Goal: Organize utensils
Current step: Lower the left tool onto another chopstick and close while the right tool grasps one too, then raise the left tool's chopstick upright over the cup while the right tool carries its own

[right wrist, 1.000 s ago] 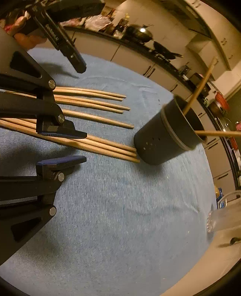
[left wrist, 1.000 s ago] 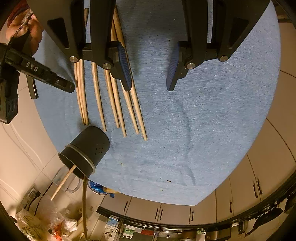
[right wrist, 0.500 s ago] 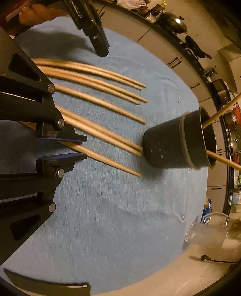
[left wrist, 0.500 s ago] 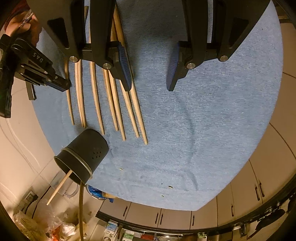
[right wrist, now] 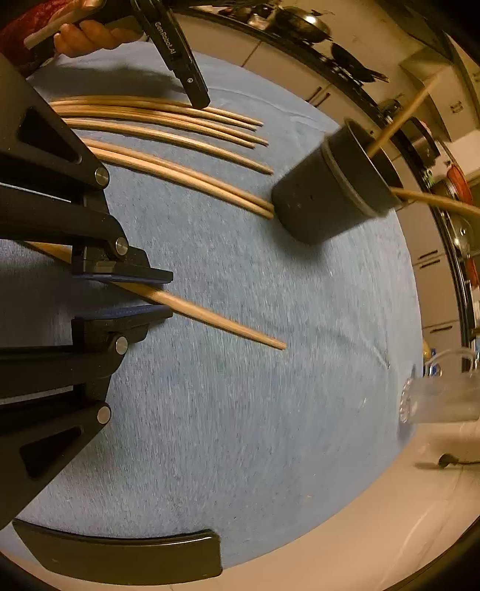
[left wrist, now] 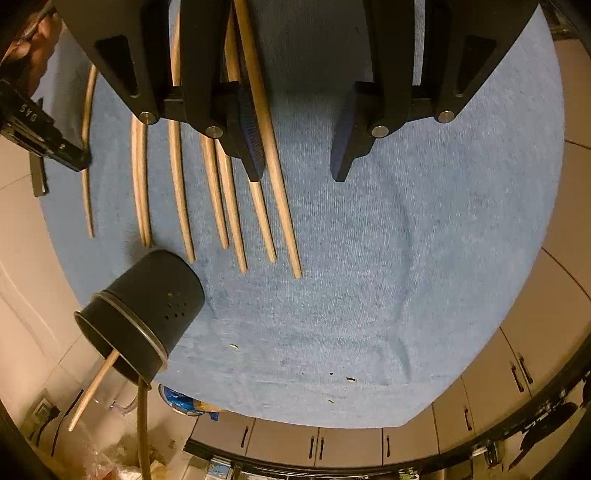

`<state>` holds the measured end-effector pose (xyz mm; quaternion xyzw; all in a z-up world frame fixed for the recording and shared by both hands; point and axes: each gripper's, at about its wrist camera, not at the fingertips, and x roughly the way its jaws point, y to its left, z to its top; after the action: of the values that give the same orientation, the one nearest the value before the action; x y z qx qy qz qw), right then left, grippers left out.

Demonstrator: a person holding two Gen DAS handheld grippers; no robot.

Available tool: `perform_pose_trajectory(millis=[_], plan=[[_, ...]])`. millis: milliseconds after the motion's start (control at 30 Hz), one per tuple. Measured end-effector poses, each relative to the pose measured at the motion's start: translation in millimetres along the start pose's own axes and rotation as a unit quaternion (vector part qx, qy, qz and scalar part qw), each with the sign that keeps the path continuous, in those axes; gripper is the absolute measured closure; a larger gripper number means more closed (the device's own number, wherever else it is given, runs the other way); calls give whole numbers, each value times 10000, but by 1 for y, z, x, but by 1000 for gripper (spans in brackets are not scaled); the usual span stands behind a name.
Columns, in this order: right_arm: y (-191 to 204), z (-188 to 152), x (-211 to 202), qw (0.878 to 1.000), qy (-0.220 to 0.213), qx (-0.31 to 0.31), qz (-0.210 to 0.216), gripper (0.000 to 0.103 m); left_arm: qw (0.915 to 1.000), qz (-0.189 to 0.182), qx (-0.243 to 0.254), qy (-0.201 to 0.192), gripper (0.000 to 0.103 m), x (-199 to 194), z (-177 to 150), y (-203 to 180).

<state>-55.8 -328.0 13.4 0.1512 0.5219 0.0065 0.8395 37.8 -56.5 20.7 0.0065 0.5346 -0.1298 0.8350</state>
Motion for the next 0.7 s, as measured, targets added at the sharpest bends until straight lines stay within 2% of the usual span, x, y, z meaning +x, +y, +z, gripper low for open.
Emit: perform_pose_trajectory(millis=[133,200,267,300,467,533,600,700], plan=[[-7,9,2,9998,79,178,-16,90,9996,223,147,40,69,5,8,-6],[-10,17,5,9994,150,309,-33,90,9989,411,219,-1,77,8,12,-8],[-11,24,8,9991,204,354,-90,90,9982,567,213,-32,92,9,14,-6],[-10,28,9,9991,232,342,-119,90,9982,567,212,-46,93,8,14,-5],[-3,35,12,9992,209,165,-284,91,9994,307,151,-79,97,1,8,5],[0,33,11,9996,172,181,-110,93,9998,126,76,-132,97,-2,3,8],[1,30,8,9993,134,252,249,95,9997,4,74,-247,97,-10,-1,8],[11,23,-7,9986,-164,146,476,95,9983,-172,100,-545,97,-33,-5,6]])
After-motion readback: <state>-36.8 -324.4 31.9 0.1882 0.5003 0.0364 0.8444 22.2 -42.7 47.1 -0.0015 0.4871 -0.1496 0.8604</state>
